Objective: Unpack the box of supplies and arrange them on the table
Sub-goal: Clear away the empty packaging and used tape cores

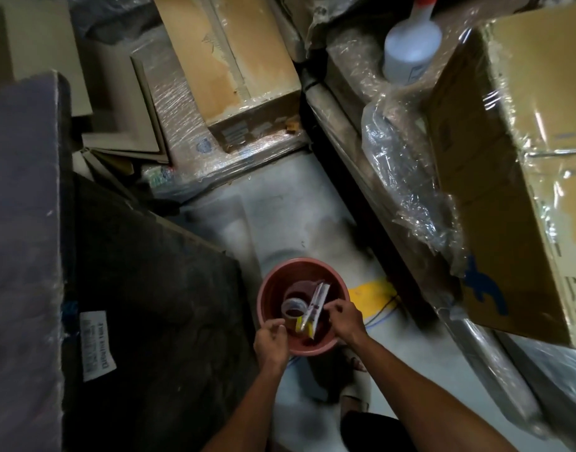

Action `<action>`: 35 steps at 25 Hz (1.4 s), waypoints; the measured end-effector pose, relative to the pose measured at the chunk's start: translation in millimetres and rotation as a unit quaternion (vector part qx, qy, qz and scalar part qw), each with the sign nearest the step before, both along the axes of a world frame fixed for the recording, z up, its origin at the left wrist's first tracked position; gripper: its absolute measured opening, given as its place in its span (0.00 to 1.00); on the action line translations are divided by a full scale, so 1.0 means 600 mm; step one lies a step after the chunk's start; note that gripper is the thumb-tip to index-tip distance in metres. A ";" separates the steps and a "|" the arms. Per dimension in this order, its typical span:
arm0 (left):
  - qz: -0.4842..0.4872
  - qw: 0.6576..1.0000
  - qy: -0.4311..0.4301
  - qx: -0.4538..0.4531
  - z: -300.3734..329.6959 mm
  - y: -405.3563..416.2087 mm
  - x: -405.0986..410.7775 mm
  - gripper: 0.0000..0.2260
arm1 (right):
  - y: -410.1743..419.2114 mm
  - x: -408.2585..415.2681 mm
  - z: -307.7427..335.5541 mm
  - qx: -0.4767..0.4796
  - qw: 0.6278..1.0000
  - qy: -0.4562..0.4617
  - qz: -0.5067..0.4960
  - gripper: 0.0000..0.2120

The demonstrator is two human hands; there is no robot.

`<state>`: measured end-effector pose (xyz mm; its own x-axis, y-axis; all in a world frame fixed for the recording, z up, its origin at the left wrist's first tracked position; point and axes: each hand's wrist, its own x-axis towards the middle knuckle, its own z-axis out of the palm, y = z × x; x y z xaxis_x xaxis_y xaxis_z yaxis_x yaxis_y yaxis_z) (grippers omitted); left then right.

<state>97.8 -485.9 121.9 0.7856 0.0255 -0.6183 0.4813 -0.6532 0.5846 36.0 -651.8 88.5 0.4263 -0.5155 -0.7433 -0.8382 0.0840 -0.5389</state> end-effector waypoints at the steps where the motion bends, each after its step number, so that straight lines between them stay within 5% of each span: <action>1: 0.000 1.000 0.018 -0.007 0.014 0.003 -0.006 0.08 | 0.000 -0.007 0.012 -0.012 1.000 0.012 0.009 0.12; 7: -0.014 0.999 0.017 -0.038 0.135 0.008 -0.032 0.11 | 0.003 -0.047 0.127 0.024 0.999 0.001 -0.027 0.09; 14: -0.013 0.998 -0.018 -0.064 0.336 -0.018 -0.029 0.05 | 0.003 -0.029 0.353 0.125 0.980 -0.090 -0.123 0.07; 24: -0.029 0.990 -0.075 -0.118 0.576 0.015 0.011 0.06 | 0.051 0.008 0.612 0.148 0.954 -0.210 -0.157 0.07; 35: 0.016 0.960 -0.171 -0.220 0.717 0.310 0.002 0.06 | 0.357 0.037 0.797 0.173 0.935 -0.297 -0.092 0.05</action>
<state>98.9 -299.7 551.9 0.9479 -0.1524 -0.2796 0.2265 -0.2942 0.9285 58.1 -437.7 566.9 0.7440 -0.3931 -0.5402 -0.3541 0.4537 -0.8178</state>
